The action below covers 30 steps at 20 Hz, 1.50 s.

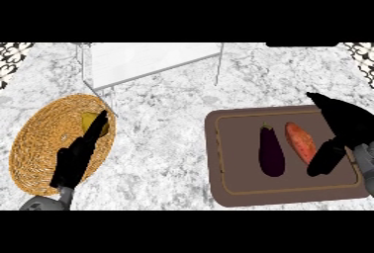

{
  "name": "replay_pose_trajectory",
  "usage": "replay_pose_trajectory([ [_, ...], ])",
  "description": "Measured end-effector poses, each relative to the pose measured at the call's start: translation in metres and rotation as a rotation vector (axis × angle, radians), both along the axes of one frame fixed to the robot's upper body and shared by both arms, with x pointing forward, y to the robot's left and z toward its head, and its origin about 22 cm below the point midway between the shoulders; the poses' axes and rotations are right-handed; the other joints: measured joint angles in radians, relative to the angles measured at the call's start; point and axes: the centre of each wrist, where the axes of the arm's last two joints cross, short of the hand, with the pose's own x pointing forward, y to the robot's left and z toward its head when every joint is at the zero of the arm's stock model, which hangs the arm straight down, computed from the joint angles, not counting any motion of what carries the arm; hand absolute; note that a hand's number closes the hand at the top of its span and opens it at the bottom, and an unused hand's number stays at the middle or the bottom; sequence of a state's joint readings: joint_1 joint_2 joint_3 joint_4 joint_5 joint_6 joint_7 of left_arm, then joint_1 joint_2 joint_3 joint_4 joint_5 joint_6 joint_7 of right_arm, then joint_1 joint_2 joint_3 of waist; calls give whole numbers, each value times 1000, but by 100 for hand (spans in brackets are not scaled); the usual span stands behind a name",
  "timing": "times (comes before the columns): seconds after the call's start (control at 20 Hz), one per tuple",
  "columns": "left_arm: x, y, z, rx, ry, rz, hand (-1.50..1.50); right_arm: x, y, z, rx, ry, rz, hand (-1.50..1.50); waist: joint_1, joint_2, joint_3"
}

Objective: Pick the sweet potato from the tray and place it in the tiered shelf

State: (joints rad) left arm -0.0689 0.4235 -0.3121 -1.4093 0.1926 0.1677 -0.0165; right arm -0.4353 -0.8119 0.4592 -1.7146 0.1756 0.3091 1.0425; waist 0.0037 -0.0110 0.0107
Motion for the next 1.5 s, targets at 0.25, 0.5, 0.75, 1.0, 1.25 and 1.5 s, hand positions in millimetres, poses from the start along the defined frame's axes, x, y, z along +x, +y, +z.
replay_pose_trajectory([
  [0.25,-1,0,0,-4,-1,-3,0,3,-1,-10,-41,10,-13,-150,1,1,0],
  [0.5,-3,0,-1,0,0,-3,0,5,-7,-21,-70,30,-20,-150,1,1,0],
  [0.75,-1,-5,3,0,15,1,0,5,-13,-29,-93,50,-26,-150,-1,2,-1],
  [1.0,-4,-1,0,-9,3,-7,0,14,-12,-45,-116,68,-37,-150,3,3,-1],
  [1.25,-4,1,-1,-12,4,-6,0,18,-12,-57,-125,85,-41,-150,2,3,0],
  [1.5,-7,2,-1,-3,3,-1,0,18,-11,-69,-123,102,-9,150,1,2,-1],
])
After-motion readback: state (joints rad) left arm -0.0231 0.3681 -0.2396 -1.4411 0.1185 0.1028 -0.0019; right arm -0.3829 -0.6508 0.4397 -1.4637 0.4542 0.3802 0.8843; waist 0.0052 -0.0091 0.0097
